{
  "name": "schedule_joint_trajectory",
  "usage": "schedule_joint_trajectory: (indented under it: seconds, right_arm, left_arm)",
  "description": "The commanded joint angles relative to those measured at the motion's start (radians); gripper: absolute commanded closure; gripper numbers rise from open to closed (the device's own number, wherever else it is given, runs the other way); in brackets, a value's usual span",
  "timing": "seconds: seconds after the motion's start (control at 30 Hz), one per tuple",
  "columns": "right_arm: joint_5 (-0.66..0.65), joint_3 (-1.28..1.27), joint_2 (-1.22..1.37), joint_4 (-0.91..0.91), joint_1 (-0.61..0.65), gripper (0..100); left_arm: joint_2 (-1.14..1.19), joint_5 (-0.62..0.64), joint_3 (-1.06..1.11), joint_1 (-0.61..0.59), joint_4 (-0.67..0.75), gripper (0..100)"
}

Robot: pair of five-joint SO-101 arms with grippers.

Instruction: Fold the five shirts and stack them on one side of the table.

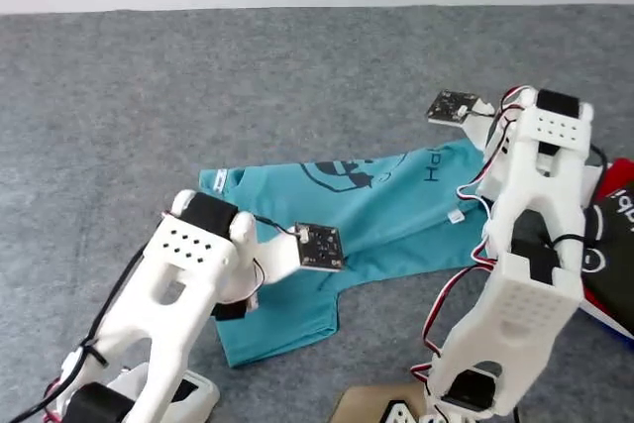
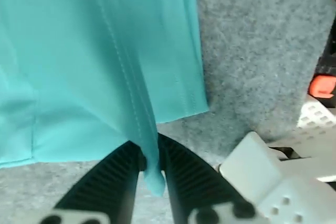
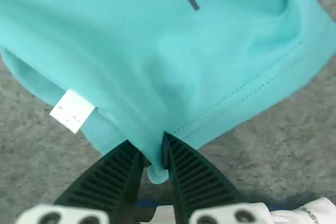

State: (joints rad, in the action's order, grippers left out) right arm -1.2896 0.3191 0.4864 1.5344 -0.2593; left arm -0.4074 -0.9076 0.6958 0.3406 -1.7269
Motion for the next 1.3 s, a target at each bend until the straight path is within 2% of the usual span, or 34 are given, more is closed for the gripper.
schedule_joint_trajectory:
  seconds: [0.0,0.2,0.5,0.67,0.77,0.87,1.27]
  right_arm:
    - [-0.011,0.008,-0.082,0.019,-0.013,98.8]
    - [-0.078,0.008,-0.079,0.062,-0.013,98.8]
    - [-0.08,-0.021,-0.077,0.062,-0.012,98.8]
    - [-0.075,-0.029,-0.082,0.065,-0.013,97.6]
    - [-0.072,-0.028,-0.085,0.065,-0.022,89.1]
    - [-0.003,-0.015,-0.085,0.064,-0.033,80.4]
    - [0.021,-0.006,-0.157,0.09,-0.039,79.5]
  left_arm:
    - [-0.037,0.009,0.018,0.012,-0.031,100]
    - [-0.034,0.008,0.031,0.015,-0.031,100]
    - [-0.031,0.008,0.035,0.158,-0.028,100]
    - [-0.031,0.009,0.035,0.121,-0.028,96]
    - [-0.031,0.058,0.024,0.068,-0.026,89]
    - [-0.035,0.089,0.024,0.054,-0.026,88]
    - [-0.038,0.104,0.004,0.051,-0.026,88]
